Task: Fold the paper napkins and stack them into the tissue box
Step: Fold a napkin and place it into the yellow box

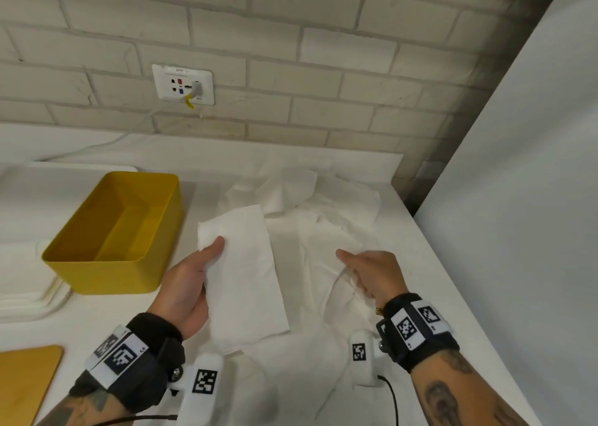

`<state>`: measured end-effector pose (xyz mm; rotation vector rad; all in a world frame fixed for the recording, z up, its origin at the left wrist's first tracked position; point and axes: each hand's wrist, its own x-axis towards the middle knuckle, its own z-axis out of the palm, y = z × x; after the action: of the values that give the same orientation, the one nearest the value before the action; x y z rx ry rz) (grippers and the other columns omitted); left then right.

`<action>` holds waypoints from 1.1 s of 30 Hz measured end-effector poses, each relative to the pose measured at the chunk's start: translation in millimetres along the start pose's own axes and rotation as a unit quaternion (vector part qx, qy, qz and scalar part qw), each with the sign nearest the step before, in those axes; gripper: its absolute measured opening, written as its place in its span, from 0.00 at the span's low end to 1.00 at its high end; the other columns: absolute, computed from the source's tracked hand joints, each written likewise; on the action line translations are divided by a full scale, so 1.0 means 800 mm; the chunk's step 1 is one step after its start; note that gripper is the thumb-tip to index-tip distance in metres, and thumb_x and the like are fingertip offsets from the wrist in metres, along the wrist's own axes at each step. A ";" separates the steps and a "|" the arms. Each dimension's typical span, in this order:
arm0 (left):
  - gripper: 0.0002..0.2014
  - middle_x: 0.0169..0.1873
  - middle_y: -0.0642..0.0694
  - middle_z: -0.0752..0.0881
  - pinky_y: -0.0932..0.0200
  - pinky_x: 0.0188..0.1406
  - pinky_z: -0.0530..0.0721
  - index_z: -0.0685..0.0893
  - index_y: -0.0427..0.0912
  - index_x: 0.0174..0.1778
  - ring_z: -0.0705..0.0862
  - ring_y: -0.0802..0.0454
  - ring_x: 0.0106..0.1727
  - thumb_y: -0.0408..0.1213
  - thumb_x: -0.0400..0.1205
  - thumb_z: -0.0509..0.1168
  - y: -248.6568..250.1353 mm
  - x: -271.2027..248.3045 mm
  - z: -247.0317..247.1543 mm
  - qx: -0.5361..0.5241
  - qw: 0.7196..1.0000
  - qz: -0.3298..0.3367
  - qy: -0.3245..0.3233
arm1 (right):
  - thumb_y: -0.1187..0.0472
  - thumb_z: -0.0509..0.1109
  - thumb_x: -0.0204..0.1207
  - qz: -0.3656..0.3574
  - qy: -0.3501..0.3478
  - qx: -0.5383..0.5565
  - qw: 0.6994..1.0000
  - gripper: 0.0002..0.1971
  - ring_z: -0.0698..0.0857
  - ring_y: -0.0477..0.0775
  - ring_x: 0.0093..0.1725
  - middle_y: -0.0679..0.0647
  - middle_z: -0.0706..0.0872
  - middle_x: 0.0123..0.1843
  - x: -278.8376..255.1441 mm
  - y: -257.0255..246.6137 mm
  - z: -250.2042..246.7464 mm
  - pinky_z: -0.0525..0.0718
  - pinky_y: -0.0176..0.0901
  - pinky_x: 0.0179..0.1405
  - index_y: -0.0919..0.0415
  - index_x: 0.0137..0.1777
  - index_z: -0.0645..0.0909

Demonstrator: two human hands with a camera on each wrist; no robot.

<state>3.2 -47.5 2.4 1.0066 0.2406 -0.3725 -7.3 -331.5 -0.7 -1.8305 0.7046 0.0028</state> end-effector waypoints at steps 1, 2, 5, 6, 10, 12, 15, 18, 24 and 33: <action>0.16 0.59 0.38 0.92 0.41 0.61 0.84 0.86 0.39 0.66 0.91 0.39 0.60 0.44 0.88 0.63 0.000 0.001 -0.001 0.002 1.000 0.001 -0.004 | 0.55 0.83 0.73 -0.029 0.011 0.018 0.999 0.19 0.76 0.49 0.27 0.48 0.77 0.24 0.001 -0.004 0.003 0.75 0.39 0.28 0.58 0.28 0.77; 0.15 0.58 0.38 0.93 0.41 0.61 0.84 0.87 0.40 0.65 0.91 0.39 0.59 0.43 0.88 0.63 0.001 0.001 -0.001 0.004 1.000 0.004 -0.005 | 0.58 0.82 0.73 -0.057 0.022 0.041 0.997 0.18 0.78 0.51 0.31 0.47 0.78 0.25 0.001 -0.010 0.003 0.79 0.42 0.33 0.58 0.29 0.78; 0.10 0.51 0.41 0.94 0.41 0.60 0.84 0.89 0.44 0.56 0.94 0.44 0.49 0.41 0.89 0.62 0.004 -0.004 0.001 0.014 1.000 0.027 0.002 | 0.63 0.79 0.75 -0.156 0.040 0.076 0.984 0.13 0.82 0.53 0.38 0.52 0.82 0.34 -0.019 -0.043 -0.005 0.86 0.53 0.47 0.57 0.34 0.79; 0.10 0.50 0.42 0.95 0.41 0.59 0.85 0.89 0.45 0.56 0.95 0.45 0.47 0.40 0.90 0.62 0.006 -0.006 0.003 0.014 0.999 0.034 0.002 | 0.65 0.78 0.76 -0.193 0.031 0.087 0.977 0.11 0.83 0.53 0.38 0.54 0.84 0.35 -0.031 -0.060 -0.010 0.85 0.52 0.46 0.57 0.37 0.79; 0.14 0.59 0.41 0.93 0.41 0.59 0.86 0.85 0.45 0.70 0.93 0.42 0.57 0.38 0.90 0.61 0.007 -0.005 0.013 0.029 0.999 0.038 -0.016 | 0.69 0.75 0.76 -0.284 -0.153 0.154 0.934 0.10 0.93 0.54 0.43 0.57 0.95 0.45 -0.097 -0.133 -0.027 0.89 0.44 0.38 0.61 0.55 0.83; 0.16 0.63 0.39 0.91 0.40 0.62 0.86 0.83 0.45 0.74 0.90 0.39 0.63 0.38 0.91 0.61 0.007 -0.002 0.013 0.026 0.999 0.031 -0.026 | 0.66 0.75 0.69 -0.288 -0.287 0.219 0.887 0.14 0.93 0.54 0.43 0.58 0.94 0.46 -0.117 -0.154 -0.025 0.90 0.44 0.35 0.59 0.55 0.85; 0.16 0.65 0.36 0.89 0.39 0.68 0.84 0.84 0.44 0.72 0.88 0.36 0.67 0.40 0.91 0.60 0.011 -0.001 0.019 -0.003 0.999 0.022 -0.033 | 0.62 0.77 0.62 -0.240 -0.336 0.294 0.862 0.20 0.91 0.55 0.46 0.58 0.93 0.47 -0.110 -0.155 0.004 0.93 0.47 0.39 0.57 0.57 0.86; 0.21 0.67 0.36 0.88 0.37 0.75 0.79 0.83 0.42 0.74 0.86 0.36 0.70 0.49 0.91 0.58 0.008 -0.002 0.027 -0.030 0.998 0.006 -0.047 | 0.65 0.78 0.74 -0.173 -0.247 0.219 0.928 0.16 0.89 0.57 0.47 0.59 0.92 0.48 -0.084 -0.124 0.051 0.87 0.47 0.40 0.59 0.60 0.81; 0.24 0.67 0.34 0.88 0.35 0.78 0.76 0.85 0.41 0.73 0.86 0.34 0.70 0.53 0.89 0.58 0.006 -0.002 0.021 -0.019 0.998 -0.018 -0.049 | 0.66 0.73 0.81 -0.102 -0.234 0.157 0.954 0.09 0.91 0.63 0.57 0.59 0.94 0.53 -0.071 -0.084 0.079 0.84 0.57 0.60 0.61 0.60 0.85; 0.28 0.69 0.35 0.86 0.36 0.77 0.76 0.83 0.43 0.76 0.85 0.35 0.72 0.58 0.90 0.53 0.005 -0.002 0.031 0.004 0.997 -0.010 -0.079 | 0.65 0.74 0.81 -0.178 -0.172 0.082 0.965 0.05 0.93 0.54 0.48 0.57 0.95 0.48 -0.056 -0.076 0.082 0.84 0.41 0.51 0.65 0.53 0.85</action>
<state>4.0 -66.4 18.9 0.9775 0.1076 -0.4694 5.5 -241.8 41.7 -1.7161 0.1235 0.0258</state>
